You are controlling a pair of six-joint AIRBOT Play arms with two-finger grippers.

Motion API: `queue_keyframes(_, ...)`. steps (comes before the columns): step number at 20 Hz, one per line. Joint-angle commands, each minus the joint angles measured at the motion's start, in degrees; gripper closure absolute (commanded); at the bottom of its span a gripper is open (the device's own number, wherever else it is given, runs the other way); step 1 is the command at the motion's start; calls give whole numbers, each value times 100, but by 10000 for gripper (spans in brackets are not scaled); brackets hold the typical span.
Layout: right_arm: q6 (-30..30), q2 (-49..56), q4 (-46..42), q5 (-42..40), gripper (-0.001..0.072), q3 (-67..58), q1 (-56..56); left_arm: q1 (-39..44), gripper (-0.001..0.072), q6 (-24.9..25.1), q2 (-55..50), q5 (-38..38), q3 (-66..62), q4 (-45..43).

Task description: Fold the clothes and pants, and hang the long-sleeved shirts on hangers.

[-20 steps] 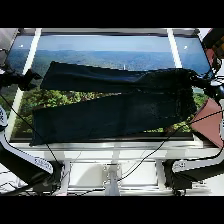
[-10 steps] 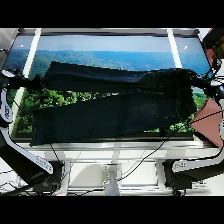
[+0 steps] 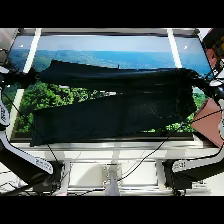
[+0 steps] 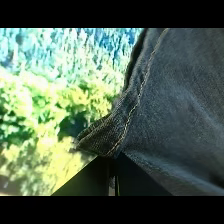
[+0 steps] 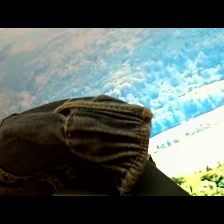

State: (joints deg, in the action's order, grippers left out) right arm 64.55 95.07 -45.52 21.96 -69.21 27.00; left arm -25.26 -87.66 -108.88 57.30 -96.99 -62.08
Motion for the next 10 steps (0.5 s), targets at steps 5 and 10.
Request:
queue_keyframes(5, 636, 697, -20, 57, 661, -162, 9, 157, 673, -92, 144, 529, 319, -730)
queue_keyframes(10, 634, 695, -94, 485, 70, -463, 42, 315, 672, -240, 142, -44, 621, -798)
